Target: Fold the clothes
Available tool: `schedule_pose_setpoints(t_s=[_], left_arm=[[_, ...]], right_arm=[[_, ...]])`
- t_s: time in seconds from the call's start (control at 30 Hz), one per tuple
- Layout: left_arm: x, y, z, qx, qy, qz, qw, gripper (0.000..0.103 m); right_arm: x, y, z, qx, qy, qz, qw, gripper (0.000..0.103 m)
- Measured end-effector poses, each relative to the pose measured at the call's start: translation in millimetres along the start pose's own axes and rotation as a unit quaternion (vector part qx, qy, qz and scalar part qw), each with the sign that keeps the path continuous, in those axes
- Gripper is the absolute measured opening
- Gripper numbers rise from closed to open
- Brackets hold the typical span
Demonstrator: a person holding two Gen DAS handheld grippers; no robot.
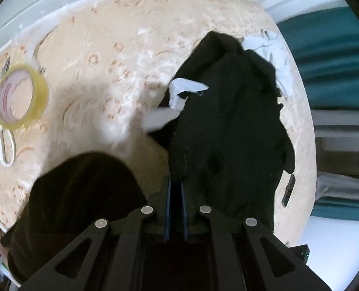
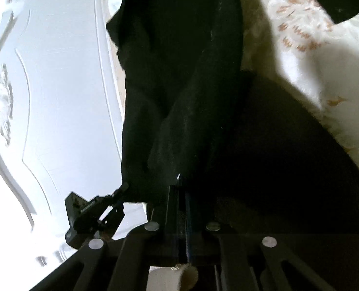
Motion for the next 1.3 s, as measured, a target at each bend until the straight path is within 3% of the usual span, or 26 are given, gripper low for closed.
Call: schedule_pose_setpoints(t_s=[0.1, 0.2, 0.27, 0.33, 0.43, 0.5, 0.57, 0.6, 0.67, 0.73, 0.8, 0.87, 0.9, 1.0, 1.1, 1.2, 1.3], left_arm=[[11.5, 11.5, -20.7, -0.026, -0.014, -0.017, 0.9994, 0.007], [9.3, 24.1, -50.1, -0.062, -0.003, -0.029, 0.9977, 0.007], [3.4, 21.2, -51.9, -0.078, 0.015, -0.024, 0.9966, 0.007], [-6.1, 17.4, -42.8, -0.093, 0.063, -0.012, 0.9936, 0.008], [-6.1, 13.3, -12.2, -0.092, 0.121, -0.001, 0.9884, 0.019], [-2.2, 18.4, 6.0, -0.063, 0.127, -0.007, 0.9900, 0.025], [4.5, 26.2, 14.3, -0.038, 0.116, -0.020, 0.9923, 0.034], [8.7, 29.8, 16.7, -0.031, 0.113, -0.028, 0.9928, 0.042], [17.2, 35.6, 18.6, -0.023, 0.111, -0.046, 0.9925, 0.052], [22.0, 35.3, 14.6, -0.026, 0.111, -0.051, 0.9922, 0.053], [25.7, 32.7, 10.0, -0.032, 0.111, -0.052, 0.9920, 0.054], [23.7, 30.7, 5.6, -0.030, 0.110, -0.047, 0.9924, 0.054], [21.8, 29.9, 2.8, -0.028, 0.110, -0.044, 0.9926, 0.054], [14.5, 23.9, -0.3, -0.030, 0.099, -0.037, 0.9940, 0.054], [11.4, 18.8, -6.4, -0.046, 0.092, -0.035, 0.9940, 0.054], [7.4, 12.4, -12.1, -0.054, 0.089, -0.031, 0.9941, 0.054], [-0.1, 7.0, -17.6, -0.063, 0.085, -0.023, 0.9941, 0.054]], right_arm=[[-4.3, 18.1, 14.9, 0.022, 0.001, -0.013, 1.000, 0.004], [-11.3, 30.1, 34.7, 0.061, -0.019, -0.022, 0.998, 0.006], [-8.4, 34.5, 41.4, 0.093, -0.045, -0.030, 0.994, 0.013], [2.7, 37.3, 40.3, 0.124, -0.078, -0.042, 0.988, 0.044], [20.0, 42.2, 39.1, 0.171, -0.126, -0.061, 0.975, 0.045], [43.1, 63.5, 31.4, 0.209, -0.199, -0.111, 0.951, 0.046], [64.6, 85.7, 20.8, 0.251, -0.274, -0.157, 0.915, 0.059], [65.5, 96.2, 11.0, 0.265, -0.301, -0.163, 0.902, 0.068], [60.3, 124.4, -29.4, 0.262, -0.364, -0.138, 0.883, 0.068], [50.9, 142.8, -66.1, 0.219, -0.388, -0.106, 0.889, 0.063], [42.5, 148.0, -81.2, 0.192, -0.371, -0.092, 0.904, 0.058], [37.5, 149.4, -88.4, 0.176, -0.357, -0.092, 0.913, 0.035], [36.2, 149.3, -90.3, 0.169, -0.352, -0.095, 0.916, 0.003], [43.0, 142.6, -89.5, 0.142, -0.305, -0.101, 0.936, 0.004], [59.8, 115.4, -82.8, 0.122, -0.253, -0.104, 0.954, 0.004], [73.0, 70.9, -84.7, 0.117, -0.232, -0.088, 0.962, 0.004], [78.1, 26.0, -104.5, 0.106, -0.258, -0.044, 0.959, 0.004]])
Point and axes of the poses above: each gripper's, at about its wrist camera, not at the fingertips, and x roughly against the way its jaws point, z to its left, y to its top, the point moved 6 cm from there along -x, roughly the way its jaws point, and after that the axes turned 2 degrees about -z, right-handed, at the moved point
